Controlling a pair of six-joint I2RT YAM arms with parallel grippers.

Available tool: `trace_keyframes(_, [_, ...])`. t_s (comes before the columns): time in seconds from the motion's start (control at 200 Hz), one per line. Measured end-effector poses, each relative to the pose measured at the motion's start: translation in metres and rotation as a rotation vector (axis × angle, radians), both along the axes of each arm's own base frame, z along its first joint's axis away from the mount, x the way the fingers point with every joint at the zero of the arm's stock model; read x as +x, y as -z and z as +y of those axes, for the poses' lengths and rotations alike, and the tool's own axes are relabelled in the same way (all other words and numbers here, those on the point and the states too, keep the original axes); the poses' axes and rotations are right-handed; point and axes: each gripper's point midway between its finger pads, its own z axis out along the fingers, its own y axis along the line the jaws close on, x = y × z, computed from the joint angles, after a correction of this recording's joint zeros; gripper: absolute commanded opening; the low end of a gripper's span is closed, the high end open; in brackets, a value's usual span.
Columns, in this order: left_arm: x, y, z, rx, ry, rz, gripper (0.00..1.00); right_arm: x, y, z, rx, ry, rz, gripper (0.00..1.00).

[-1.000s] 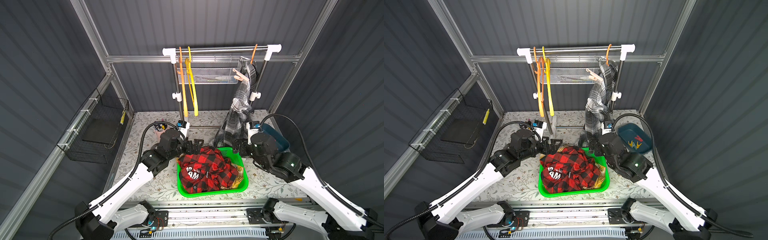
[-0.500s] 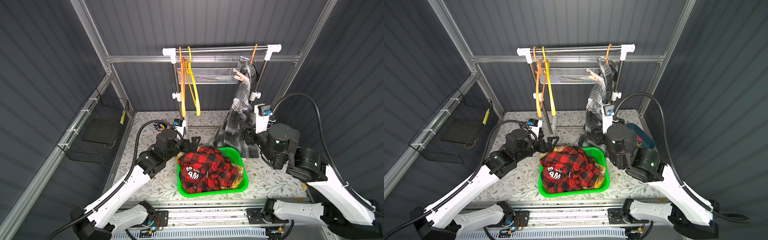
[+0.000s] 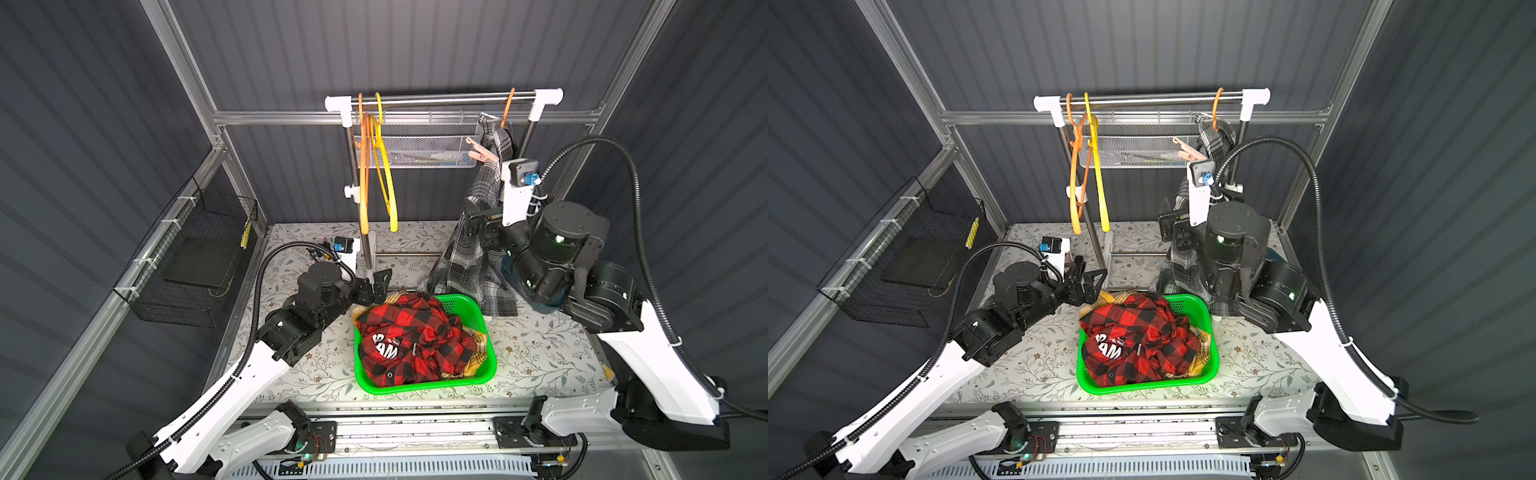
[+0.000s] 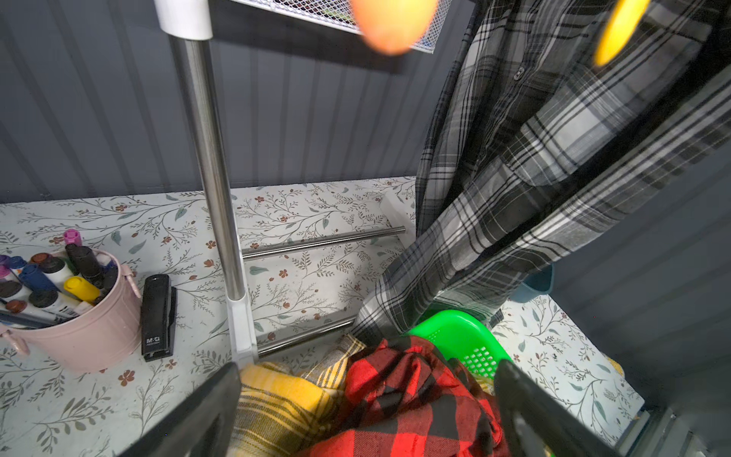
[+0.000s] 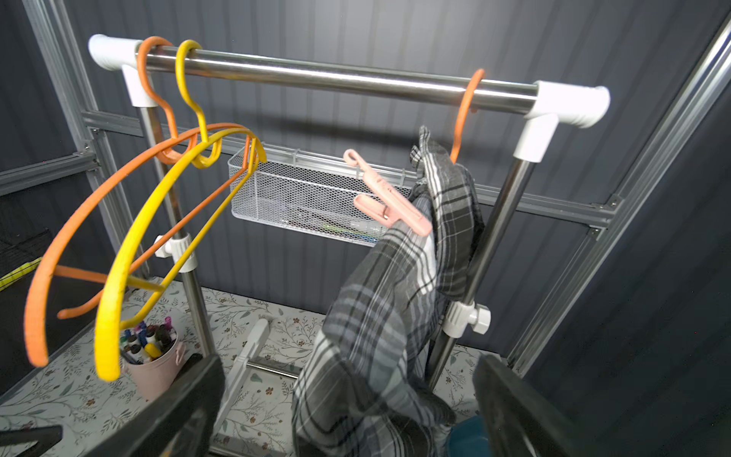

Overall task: Remove the clothespins securing long-sleeve shirts to the hanger
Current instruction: Pick up the hanger from the clothesline.

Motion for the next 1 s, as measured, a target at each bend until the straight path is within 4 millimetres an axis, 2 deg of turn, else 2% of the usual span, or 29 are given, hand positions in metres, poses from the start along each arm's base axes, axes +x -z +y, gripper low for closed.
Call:
trace_keyframes(0.175, [0.001, 0.004, 0.001, 0.007, -0.004, 0.007, 1.00, 0.027, 0.003, -0.010, 0.000, 0.068, 0.044, 0.99])
trace_keyframes(0.405, [0.002, 0.007, 0.002, 0.013, -0.007, 0.009, 1.00, 0.060, 0.034, -0.009, -0.061, 0.136, 0.122, 0.99])
trace_keyframes(0.58, [0.002, 0.008, 0.003, 0.013, -0.009, 0.010, 1.00, 0.074, 0.042, -0.009, -0.098, 0.189, 0.137, 0.94])
trace_keyframes(0.64, [0.003, 0.011, 0.003, 0.016, -0.009, 0.013, 1.00, 0.075, 0.042, -0.012, -0.109, 0.205, 0.138, 0.89])
trace_keyframes(0.781, [0.004, 0.016, 0.004, 0.022, -0.013, 0.021, 1.00, 0.072, 0.043, -0.025, -0.113, 0.240, 0.137, 0.70])
trace_keyframes(0.996, [0.006, 0.017, 0.005, 0.021, -0.019, 0.020, 1.00, 0.060, 0.038, -0.048, -0.097, 0.265, 0.126, 0.52])
